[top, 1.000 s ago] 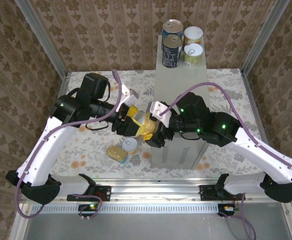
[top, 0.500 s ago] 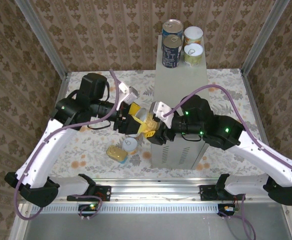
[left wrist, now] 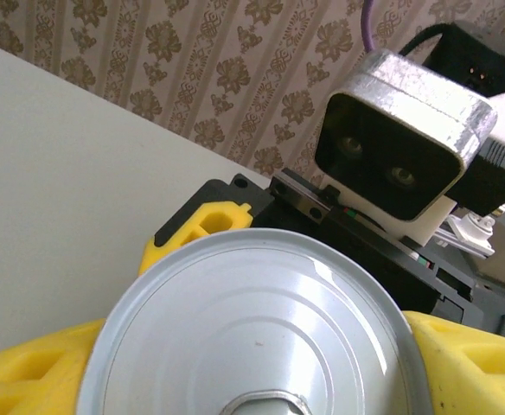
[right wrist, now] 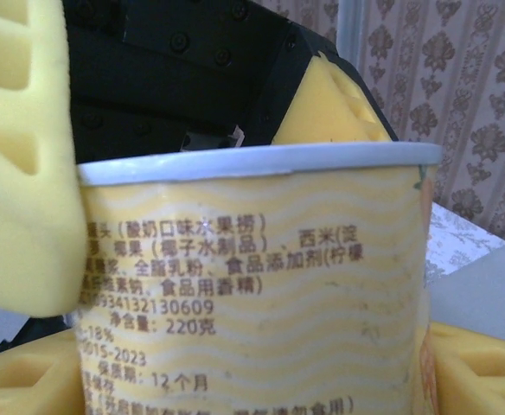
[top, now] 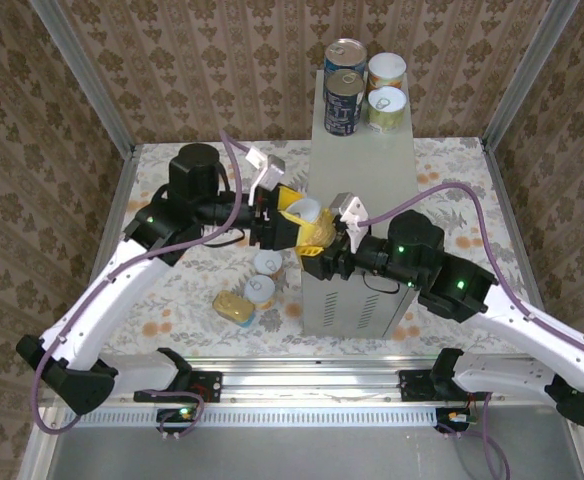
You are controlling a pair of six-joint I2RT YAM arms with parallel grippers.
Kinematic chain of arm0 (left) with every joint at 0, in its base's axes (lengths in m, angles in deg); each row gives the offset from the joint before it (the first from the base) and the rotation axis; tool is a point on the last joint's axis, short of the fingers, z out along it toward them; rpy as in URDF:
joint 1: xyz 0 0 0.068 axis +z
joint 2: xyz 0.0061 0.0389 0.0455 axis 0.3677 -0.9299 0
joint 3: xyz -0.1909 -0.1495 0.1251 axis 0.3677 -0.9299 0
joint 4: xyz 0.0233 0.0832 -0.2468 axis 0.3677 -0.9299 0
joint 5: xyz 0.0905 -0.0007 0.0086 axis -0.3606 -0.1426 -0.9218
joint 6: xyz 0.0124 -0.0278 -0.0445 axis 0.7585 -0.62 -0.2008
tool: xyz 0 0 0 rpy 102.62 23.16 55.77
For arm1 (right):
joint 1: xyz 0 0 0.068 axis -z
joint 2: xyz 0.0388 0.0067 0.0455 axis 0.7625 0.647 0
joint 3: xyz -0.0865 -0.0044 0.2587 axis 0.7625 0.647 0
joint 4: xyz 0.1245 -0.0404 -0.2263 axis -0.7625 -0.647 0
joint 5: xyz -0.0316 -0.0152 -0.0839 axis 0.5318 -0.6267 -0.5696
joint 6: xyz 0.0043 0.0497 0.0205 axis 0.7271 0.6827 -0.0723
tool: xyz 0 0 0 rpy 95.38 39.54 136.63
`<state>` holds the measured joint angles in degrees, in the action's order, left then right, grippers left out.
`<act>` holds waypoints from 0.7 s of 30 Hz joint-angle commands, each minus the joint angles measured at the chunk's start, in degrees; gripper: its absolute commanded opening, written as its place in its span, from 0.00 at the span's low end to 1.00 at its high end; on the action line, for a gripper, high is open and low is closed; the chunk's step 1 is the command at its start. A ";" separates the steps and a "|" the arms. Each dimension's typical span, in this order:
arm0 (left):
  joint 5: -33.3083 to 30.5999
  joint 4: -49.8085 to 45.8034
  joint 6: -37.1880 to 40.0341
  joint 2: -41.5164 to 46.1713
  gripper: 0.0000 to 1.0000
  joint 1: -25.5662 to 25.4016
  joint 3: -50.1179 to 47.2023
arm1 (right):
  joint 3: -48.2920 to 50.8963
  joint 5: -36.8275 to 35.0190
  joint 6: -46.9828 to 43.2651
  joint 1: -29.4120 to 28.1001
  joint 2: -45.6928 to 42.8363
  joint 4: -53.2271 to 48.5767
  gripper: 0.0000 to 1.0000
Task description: Place and organize the canned foods onto the counter
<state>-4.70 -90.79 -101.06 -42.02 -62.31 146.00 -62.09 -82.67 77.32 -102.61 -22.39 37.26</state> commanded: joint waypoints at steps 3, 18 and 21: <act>-3.83 4.71 -1.40 -1.10 0.62 -3.75 1.01 | 2.31 -7.77 4.96 0.21 -0.70 10.00 0.58; -28.78 -2.96 9.01 -4.44 0.24 -7.87 10.70 | -2.94 -16.09 0.87 1.62 -3.16 -4.27 1.00; -32.97 -3.94 10.63 -5.81 0.23 -8.28 12.88 | -4.04 -17.83 0.30 3.51 -4.99 -7.74 1.00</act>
<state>-31.15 -96.02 -94.03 -47.87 -70.04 154.76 -63.20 -95.52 78.87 -100.45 -24.77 33.63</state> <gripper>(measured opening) 0.733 0.999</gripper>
